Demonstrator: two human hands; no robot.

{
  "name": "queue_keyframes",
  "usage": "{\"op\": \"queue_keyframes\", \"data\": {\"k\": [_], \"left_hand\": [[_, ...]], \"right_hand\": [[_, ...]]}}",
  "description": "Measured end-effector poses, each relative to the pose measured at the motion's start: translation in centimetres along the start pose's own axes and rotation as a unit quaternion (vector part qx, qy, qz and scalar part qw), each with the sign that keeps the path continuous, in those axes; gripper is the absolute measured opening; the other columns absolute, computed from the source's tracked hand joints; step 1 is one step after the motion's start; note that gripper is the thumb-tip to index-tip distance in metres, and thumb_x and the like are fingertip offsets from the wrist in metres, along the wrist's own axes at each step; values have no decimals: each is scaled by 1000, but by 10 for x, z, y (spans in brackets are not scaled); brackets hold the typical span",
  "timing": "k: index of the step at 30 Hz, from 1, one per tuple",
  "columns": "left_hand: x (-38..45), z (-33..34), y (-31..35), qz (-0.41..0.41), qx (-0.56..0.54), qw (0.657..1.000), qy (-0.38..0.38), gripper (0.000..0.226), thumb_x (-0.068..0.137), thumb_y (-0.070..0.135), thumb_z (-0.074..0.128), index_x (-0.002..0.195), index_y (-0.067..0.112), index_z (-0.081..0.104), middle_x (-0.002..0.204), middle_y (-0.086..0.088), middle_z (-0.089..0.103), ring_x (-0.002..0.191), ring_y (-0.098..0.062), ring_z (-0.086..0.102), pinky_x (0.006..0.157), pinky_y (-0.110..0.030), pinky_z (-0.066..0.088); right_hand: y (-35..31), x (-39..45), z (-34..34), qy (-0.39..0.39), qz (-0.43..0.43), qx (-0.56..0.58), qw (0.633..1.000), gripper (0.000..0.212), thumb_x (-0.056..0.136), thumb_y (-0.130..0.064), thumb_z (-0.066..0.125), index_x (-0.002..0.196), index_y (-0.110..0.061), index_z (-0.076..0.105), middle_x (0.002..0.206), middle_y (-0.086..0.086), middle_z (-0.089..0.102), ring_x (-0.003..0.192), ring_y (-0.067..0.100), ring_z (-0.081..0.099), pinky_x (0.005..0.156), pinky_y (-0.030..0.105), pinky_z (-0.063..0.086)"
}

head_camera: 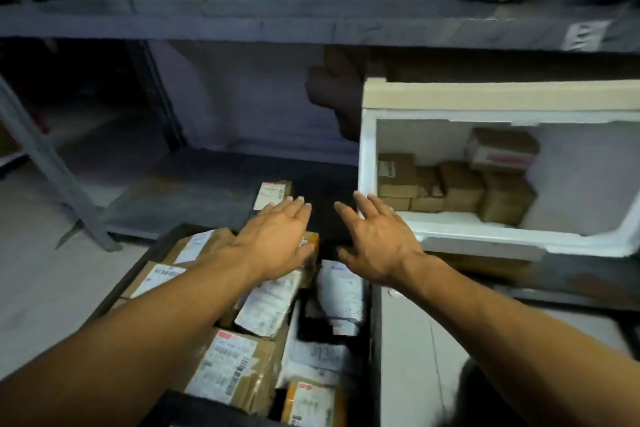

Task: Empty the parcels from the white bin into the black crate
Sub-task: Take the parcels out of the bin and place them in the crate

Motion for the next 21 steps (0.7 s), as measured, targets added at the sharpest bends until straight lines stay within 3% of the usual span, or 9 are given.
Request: {"op": "queue_keyframes", "data": {"k": [4, 8, 12, 17, 21], "left_hand": [[26, -16, 62, 54, -16, 998, 30, 72, 101, 42, 48, 159, 11, 17, 168, -7, 15, 155, -22, 15, 123, -36, 19], [46, -19, 114, 96, -23, 994, 41, 63, 99, 38, 51, 153, 12, 31, 161, -9, 32, 147, -24, 32, 118, -36, 31], [66, -14, 145, 107, -38, 992, 49, 60, 100, 37, 51, 152, 15, 32, 161, -7, 32, 143, -24, 38, 109, -36, 39], [92, -4, 162, 119, -42, 990, 55, 51, 103, 18, 46, 153, 13, 33, 165, -10, 25, 151, -25, 27, 120, -35, 27], [120, 4, 166, 118, -31, 991, 53, 61, 98, 3, 49, 155, 10, 30, 166, -12, 21, 153, -26, 20, 122, -35, 22]], "right_hand": [[60, -29, -9, 10, 56, 7, 998, 76, 98, -47, 52, 161, -27, 12, 170, 10, 3, 157, 31, 0, 126, 48, 14], [109, -49, -10, 19, 101, 11, 995, 72, 98, -50, 52, 159, -27, 19, 170, 9, 6, 157, 31, 3, 125, 48, 18], [143, -60, -5, 6, 130, 18, 991, 74, 98, -51, 54, 159, -30, 18, 170, 7, 6, 157, 32, 3, 124, 48, 16], [169, -45, 4, -3, 134, 20, 991, 72, 99, -50, 55, 159, -28, 20, 170, 7, 7, 156, 32, 4, 124, 48, 18], [183, -13, 9, 2, 127, 25, 992, 69, 99, -49, 53, 157, -24, 25, 170, 9, 10, 156, 32, 7, 123, 48, 20]]}}
Point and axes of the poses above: each hand's wrist, its own x-axis towards the middle knuckle, its own z-axis out of the palm, y = z × x, the point moved 5 cm from there along x, towards the middle knuckle
